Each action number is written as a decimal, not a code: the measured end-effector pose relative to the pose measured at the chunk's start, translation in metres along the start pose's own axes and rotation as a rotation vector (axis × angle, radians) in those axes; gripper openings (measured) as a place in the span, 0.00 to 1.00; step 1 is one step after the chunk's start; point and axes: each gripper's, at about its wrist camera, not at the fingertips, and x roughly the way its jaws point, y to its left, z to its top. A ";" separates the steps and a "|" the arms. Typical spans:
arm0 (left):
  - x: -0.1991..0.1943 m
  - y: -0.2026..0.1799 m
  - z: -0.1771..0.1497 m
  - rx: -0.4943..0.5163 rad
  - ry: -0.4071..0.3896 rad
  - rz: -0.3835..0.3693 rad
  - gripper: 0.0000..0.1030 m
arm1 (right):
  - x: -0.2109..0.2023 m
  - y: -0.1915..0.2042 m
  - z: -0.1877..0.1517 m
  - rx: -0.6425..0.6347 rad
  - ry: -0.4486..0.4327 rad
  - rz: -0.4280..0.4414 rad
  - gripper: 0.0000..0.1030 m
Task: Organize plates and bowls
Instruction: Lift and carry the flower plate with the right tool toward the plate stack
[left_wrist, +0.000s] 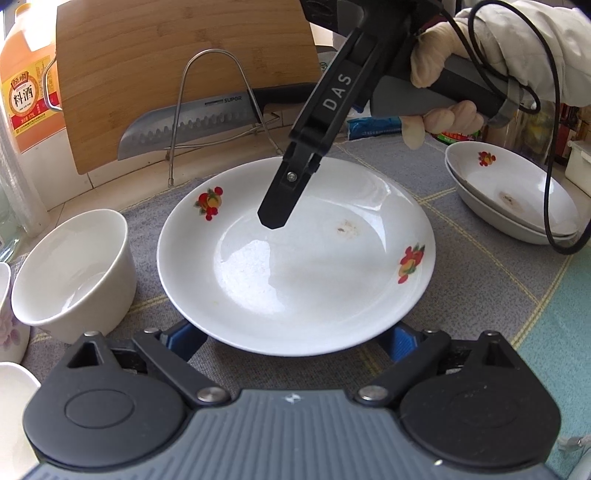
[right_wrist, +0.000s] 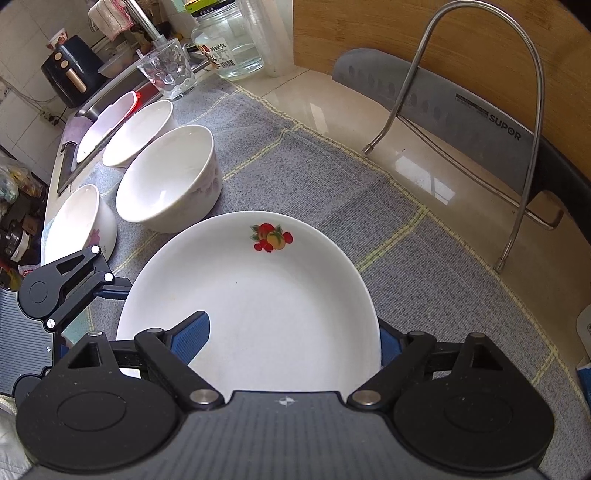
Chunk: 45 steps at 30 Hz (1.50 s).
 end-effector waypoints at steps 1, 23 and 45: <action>-0.003 -0.001 0.000 0.001 0.001 -0.008 0.94 | -0.001 0.002 -0.002 0.003 -0.001 -0.003 0.91; -0.050 -0.045 0.022 0.121 -0.054 -0.148 0.93 | -0.072 0.020 -0.077 0.121 -0.090 -0.093 0.91; -0.020 -0.099 0.046 0.251 -0.057 -0.323 0.94 | -0.132 -0.014 -0.178 0.315 -0.171 -0.199 0.91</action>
